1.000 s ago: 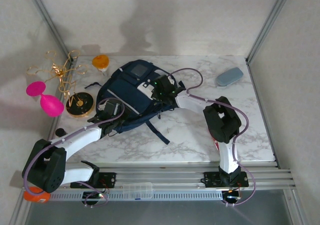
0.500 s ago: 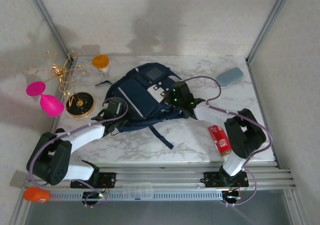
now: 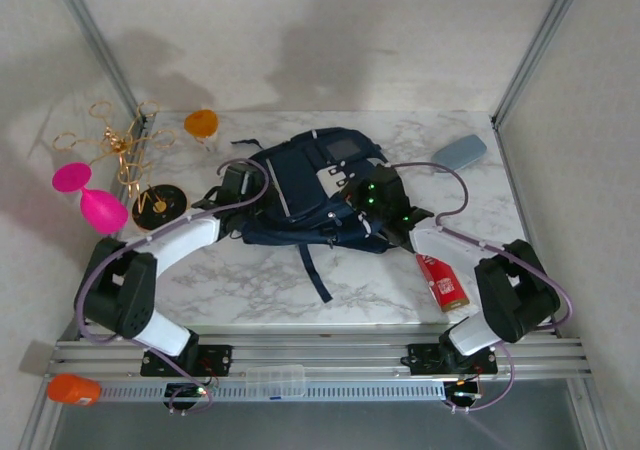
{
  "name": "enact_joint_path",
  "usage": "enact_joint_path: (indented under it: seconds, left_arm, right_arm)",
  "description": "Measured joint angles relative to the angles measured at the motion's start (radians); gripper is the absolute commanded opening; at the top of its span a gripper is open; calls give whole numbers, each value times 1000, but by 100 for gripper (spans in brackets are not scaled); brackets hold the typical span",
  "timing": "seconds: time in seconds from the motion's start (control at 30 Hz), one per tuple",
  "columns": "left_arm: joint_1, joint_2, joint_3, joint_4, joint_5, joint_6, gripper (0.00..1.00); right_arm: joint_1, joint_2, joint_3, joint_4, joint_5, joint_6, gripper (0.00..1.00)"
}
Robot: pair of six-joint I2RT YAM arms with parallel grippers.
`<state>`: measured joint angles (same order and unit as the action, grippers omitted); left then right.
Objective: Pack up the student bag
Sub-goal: Rotate the student bag at the center of the table, then unzip the student bag at the center of the table.
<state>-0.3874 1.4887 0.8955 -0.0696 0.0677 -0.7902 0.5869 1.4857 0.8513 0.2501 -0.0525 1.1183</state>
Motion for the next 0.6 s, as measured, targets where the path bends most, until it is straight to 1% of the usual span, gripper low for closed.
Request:
enact_joint_path:
  seconds: [0.07, 0.13, 0.2, 0.33, 0.4, 0.43, 0.5, 0.6]
  left_arm:
    - [-39, -62, 2, -62, -27, -20, 51]
    - [-126, -109, 28, -132, -76, -55, 50]
    - [-222, -127, 62, -169, -108, -100, 47]
    - [-381, -110, 97, -188, -153, -183, 46]
    - [-433, -66, 126, -206, -174, -213, 44]
    - [-450, -37, 139, -206, -181, -225, 43]
    - [-461, 2, 142, -202, -191, -243, 42]
    - [-452, 34, 120, -192, -205, -267, 41]
  right_arm:
    - [0, -29, 0, 29, -2, 34, 0]
    - [0, -65, 0, 80, -1, 66, 0]
    - [0, -80, 0, 122, -2, 90, 0]
    - [0, -69, -1, 154, -5, 109, 0]
    - [-7, -70, -1, 122, -5, 101, 0]
    - [-13, -73, -1, 90, -5, 93, 8]
    - [-27, -76, 0, 17, -3, 79, 28]
    - [-35, -74, -2, -103, 2, 42, 37]
